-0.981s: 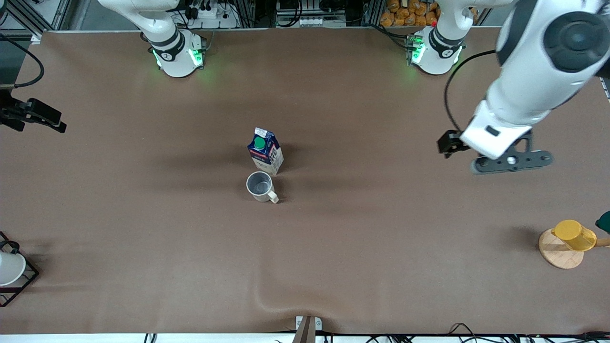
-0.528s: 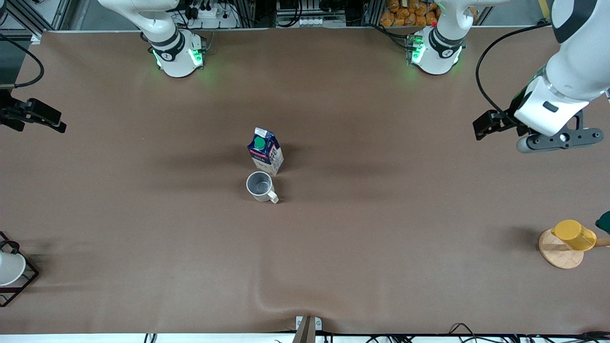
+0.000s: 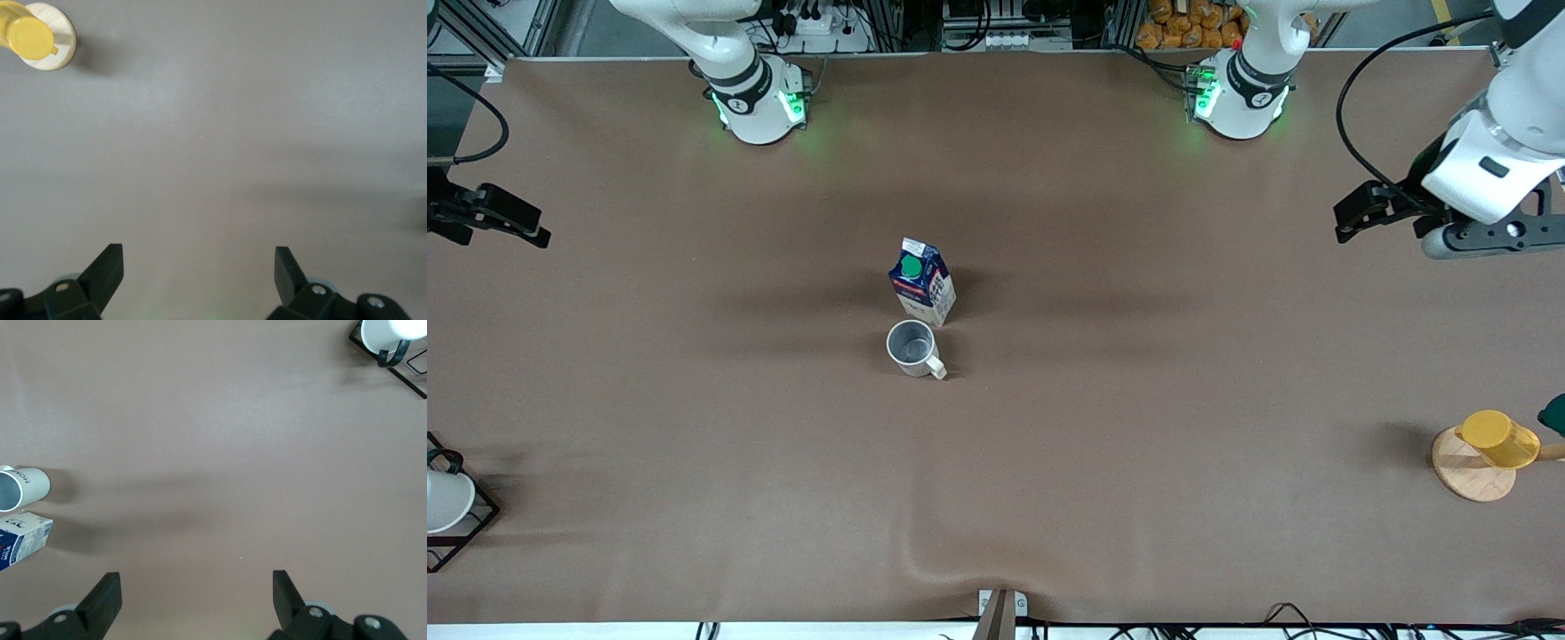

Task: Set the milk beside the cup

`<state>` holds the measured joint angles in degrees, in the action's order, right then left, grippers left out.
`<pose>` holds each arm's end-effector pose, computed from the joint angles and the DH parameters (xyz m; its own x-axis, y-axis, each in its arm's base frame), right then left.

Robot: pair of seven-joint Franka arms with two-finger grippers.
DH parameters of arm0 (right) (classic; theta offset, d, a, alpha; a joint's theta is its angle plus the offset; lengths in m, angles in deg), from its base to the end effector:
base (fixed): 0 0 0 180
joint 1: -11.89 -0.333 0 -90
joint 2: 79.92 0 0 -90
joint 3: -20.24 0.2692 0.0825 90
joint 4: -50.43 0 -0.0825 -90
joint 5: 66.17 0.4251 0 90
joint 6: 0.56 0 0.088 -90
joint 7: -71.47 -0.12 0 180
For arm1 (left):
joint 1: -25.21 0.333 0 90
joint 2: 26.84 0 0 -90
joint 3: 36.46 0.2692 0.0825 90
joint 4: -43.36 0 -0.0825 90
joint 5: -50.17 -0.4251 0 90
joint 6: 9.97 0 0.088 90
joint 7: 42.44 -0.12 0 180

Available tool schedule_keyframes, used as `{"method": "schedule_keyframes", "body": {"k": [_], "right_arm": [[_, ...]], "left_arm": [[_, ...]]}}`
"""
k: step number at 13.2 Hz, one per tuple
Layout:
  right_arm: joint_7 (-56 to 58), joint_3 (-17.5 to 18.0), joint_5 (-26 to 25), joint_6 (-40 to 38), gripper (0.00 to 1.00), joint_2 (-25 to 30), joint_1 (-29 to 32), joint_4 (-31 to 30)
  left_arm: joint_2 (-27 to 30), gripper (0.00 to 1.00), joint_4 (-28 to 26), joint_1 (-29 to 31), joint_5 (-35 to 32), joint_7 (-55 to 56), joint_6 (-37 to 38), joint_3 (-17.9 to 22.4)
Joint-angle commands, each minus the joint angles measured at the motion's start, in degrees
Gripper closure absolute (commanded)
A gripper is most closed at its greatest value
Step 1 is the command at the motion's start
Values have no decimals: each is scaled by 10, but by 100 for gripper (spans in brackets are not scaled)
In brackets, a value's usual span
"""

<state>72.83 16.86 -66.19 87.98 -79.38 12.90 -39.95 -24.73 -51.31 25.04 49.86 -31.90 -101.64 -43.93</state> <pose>0.5883 -0.0453 0.5647 0.9983 -0.0528 -0.0227 -0.0529 -0.9986 -0.0007 0.5818 -0.0784 0.5470 0.9986 0.0506 -0.0137 0.0504 -0.9986 -0.0129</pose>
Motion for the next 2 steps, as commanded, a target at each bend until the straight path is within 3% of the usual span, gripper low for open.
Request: {"method": "schedule_keyframes", "body": {"k": [1,2], "right_arm": [[-10,1,-10,-2,0,-6,-2,12],[-10,1,-10,-1,0,-6,-2,12]], "left_arm": [[18,0,-11,-6,14,-15,-8,12],[17,0,-4,-6,14,-14,-2,12]]}}
